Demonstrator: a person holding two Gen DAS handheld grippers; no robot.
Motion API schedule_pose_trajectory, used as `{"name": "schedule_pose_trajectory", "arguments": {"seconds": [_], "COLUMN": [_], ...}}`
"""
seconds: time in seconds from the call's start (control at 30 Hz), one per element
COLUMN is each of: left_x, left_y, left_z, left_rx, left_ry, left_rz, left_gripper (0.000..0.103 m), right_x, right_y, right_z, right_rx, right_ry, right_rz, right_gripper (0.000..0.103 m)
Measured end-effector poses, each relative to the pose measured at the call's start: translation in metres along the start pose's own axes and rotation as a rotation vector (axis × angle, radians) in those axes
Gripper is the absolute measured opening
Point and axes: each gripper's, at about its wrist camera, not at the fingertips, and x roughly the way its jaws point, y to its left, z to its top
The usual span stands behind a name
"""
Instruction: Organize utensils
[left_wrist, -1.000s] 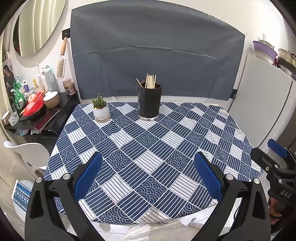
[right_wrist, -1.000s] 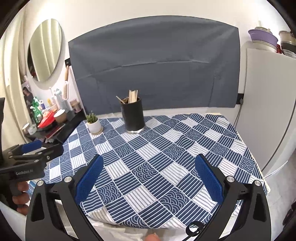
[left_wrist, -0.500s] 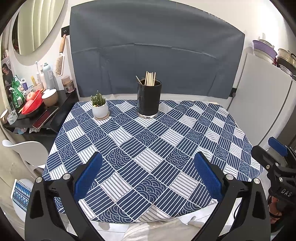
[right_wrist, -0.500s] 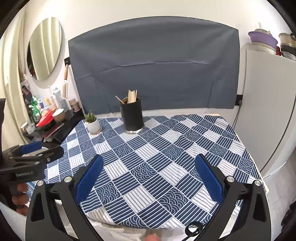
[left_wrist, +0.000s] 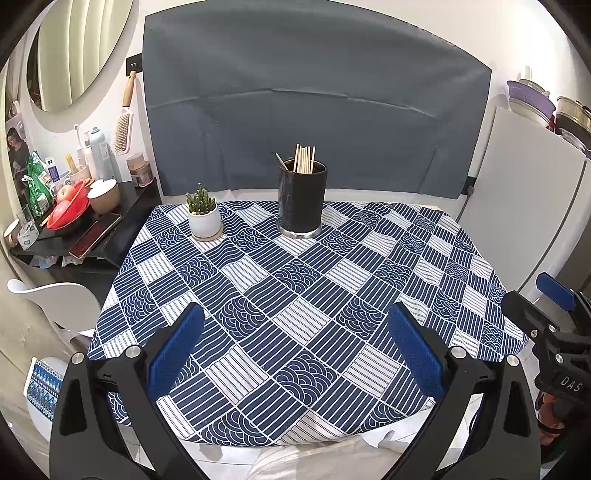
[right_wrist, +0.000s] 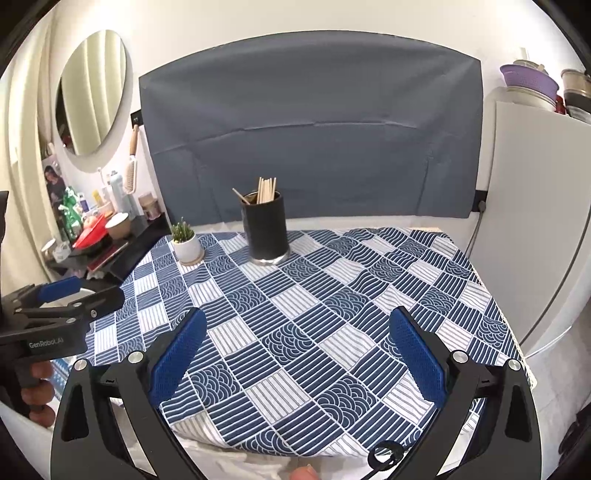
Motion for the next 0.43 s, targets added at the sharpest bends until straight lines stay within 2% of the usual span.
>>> {"name": "schedule_pose_trajectory", "arguments": {"seconds": [0.43], "left_x": [0.0072], "left_y": [0.0016], "left_z": [0.0014], "left_rx": [-0.012], "left_ry": [0.018], "left_rz": [-0.013], "left_gripper": [0.097], "right_x": [0.005], "right_y": [-0.0025], "right_z": [0.0022], "right_rx": [-0.001], "right_ry": [0.001], "right_rz": [0.004], "right_gripper": [0.095]}}
